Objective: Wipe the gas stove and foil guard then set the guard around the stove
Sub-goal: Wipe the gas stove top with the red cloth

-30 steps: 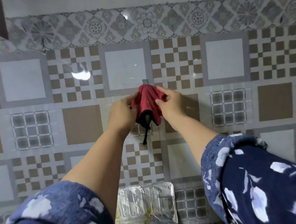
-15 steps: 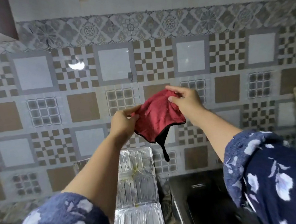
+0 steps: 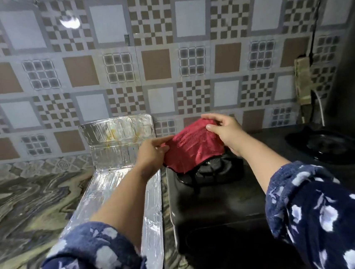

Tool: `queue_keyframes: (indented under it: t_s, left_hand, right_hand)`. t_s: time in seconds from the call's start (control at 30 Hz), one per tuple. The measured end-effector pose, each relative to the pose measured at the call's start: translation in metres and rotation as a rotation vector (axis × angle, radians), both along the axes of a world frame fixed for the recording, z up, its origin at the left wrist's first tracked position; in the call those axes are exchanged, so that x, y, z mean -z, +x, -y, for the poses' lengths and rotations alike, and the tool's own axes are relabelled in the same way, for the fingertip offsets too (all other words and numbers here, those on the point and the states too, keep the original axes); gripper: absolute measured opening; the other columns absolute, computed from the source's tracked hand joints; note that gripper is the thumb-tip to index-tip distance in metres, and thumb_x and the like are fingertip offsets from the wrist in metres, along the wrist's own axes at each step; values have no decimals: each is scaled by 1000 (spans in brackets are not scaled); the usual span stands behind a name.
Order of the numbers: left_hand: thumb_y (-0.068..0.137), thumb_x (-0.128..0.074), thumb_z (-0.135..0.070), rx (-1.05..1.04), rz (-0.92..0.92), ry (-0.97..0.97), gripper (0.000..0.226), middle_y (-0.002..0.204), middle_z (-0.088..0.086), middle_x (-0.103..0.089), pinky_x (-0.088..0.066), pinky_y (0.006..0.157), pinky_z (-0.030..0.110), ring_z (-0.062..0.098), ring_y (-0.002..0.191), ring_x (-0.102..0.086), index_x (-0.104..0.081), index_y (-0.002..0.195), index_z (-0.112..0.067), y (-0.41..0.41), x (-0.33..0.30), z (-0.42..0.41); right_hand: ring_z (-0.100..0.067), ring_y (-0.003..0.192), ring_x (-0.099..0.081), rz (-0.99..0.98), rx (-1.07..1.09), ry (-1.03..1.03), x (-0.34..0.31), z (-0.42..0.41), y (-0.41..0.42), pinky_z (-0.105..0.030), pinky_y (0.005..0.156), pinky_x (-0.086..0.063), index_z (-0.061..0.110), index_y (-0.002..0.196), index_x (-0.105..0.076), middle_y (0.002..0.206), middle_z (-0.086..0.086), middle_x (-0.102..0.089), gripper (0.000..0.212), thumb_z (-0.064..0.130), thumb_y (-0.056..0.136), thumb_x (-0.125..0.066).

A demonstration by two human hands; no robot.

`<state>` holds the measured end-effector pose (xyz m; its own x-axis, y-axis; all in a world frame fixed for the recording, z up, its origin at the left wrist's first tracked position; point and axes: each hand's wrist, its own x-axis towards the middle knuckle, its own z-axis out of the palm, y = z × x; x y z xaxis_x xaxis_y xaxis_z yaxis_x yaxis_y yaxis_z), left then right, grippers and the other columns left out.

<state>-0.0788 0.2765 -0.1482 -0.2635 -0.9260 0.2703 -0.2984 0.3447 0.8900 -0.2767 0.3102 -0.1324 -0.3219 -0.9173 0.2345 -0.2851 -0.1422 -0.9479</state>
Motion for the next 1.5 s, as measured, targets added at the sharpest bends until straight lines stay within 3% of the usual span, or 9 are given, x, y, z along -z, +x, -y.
queue_keyframes:
  t_s: [0.17,0.3,0.37,0.43,0.5,0.6,0.83,1.13,1.5]
  left_hand:
    - [93,-43,9,33,152,76,38,112,3,-63,-42,59,-3,11,95,-55,-61,123,-5,-3,28,-36]
    - [95,-44,-1,53,371,91,37,122,5,-65,-41,80,13,15,102,-59,-63,124,-14,0,56,-44]
    - [95,-44,-5,67,455,74,36,126,7,-63,-38,86,15,19,110,-59,-63,124,-15,2,68,-45]
    - [95,-47,-10,45,505,7,33,127,10,-59,-38,89,19,24,113,-57,-63,123,-17,4,76,-43]
    - [95,-49,-16,24,498,-59,31,123,10,-57,-41,93,25,26,110,-58,-65,121,-20,6,80,-40]
    - [95,-48,-16,76,553,-127,30,117,8,-63,-42,91,28,26,108,-58,-67,117,-21,7,86,-35]
    - [97,-43,-20,86,529,-214,31,123,6,-63,-39,92,24,23,113,-57,-62,122,-16,14,96,-36]
    - [100,-33,-31,106,585,-246,44,147,0,-43,-33,106,30,17,134,-39,-39,142,-19,26,115,-35]
    - [99,-31,-40,47,824,-320,51,155,1,-30,-30,113,36,18,142,-30,-36,144,-19,17,123,-38]
  right_hand:
    - [-24,109,-61,-4,33,151,41,-42,-5,-37,94,-53,24,116,-66,121,-6,-60,35,1,93,-53]
    - [-17,102,-57,-70,62,257,77,-61,-2,-22,78,-49,22,117,-66,126,-6,-58,33,3,93,-54]
    - [-17,101,-54,-232,84,325,92,-63,-2,-22,80,-43,24,117,-66,127,-5,-59,31,9,92,-55]
    - [-20,108,-48,-620,158,378,102,-67,-1,-28,91,-39,36,115,-65,122,0,-56,31,22,90,-54]
    - [-18,111,-45,-862,202,190,104,-70,5,-34,95,-35,42,108,-68,116,7,-54,29,27,87,-56]
    - [-13,110,-56,-850,-10,-9,105,-73,29,-36,98,-41,35,105,-73,111,11,-67,24,29,87,-57]
    - [-18,128,-39,-1116,-2,251,119,-80,52,-44,103,-33,47,134,-46,141,14,-47,41,51,94,-39]
    - [-13,141,-33,-1045,-202,168,114,-68,61,-38,116,-27,38,139,-45,150,12,-39,42,35,97,-47]
    - [-8,145,-21,-1093,167,342,140,-94,24,-35,119,-13,35,146,-32,156,12,-29,45,36,101,-29]
